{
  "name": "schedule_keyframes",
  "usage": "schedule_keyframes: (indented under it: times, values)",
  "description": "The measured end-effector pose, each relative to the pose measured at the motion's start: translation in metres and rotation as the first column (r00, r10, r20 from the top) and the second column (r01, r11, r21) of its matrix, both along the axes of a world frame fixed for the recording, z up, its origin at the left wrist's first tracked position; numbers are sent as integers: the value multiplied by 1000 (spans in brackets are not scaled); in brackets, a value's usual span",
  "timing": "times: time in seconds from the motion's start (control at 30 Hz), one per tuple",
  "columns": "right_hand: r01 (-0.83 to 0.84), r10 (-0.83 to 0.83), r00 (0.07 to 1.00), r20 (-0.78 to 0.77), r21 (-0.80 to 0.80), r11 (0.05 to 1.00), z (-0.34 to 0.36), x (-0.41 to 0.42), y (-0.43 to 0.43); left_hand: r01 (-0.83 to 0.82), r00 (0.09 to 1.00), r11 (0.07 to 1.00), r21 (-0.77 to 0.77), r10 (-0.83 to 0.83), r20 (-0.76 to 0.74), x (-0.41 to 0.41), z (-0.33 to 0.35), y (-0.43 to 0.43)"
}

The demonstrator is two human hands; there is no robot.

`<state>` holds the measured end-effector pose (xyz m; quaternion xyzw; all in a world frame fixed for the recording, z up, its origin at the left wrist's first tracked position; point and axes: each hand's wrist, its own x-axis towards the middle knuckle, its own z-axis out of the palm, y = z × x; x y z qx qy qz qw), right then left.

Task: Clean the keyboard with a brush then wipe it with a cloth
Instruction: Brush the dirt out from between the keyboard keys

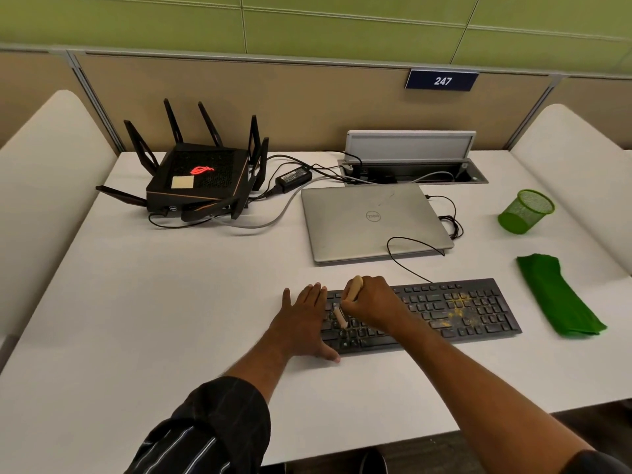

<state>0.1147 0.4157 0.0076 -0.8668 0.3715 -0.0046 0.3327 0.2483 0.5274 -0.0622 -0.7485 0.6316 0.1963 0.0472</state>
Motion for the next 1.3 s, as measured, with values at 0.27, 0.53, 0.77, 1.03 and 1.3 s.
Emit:
schedule_keyframes:
  times: [0.27,0.53,0.77,1.03,1.3]
  values:
    - [68,-66,994,91,-18,998,4,7,5,-1,1000,999,-47,0,-26,4,-2,6]
    - [23,-23,1000,-5,-11,1000,-3,13,10,-8,998,998,-61,5,-59,4,-3,6]
    - [62,-61,997,45,-13,998,0,14,7,-20,993,995,-99,9,-117,6,-4,5]
    - [41,-41,998,57,-4,999,1,16,10,-29,990,993,-118,12,-141,8,-6,8]
    - [-59,58,998,36,30,998,-2,15,13,-64,991,993,-102,52,-121,10,-7,13]
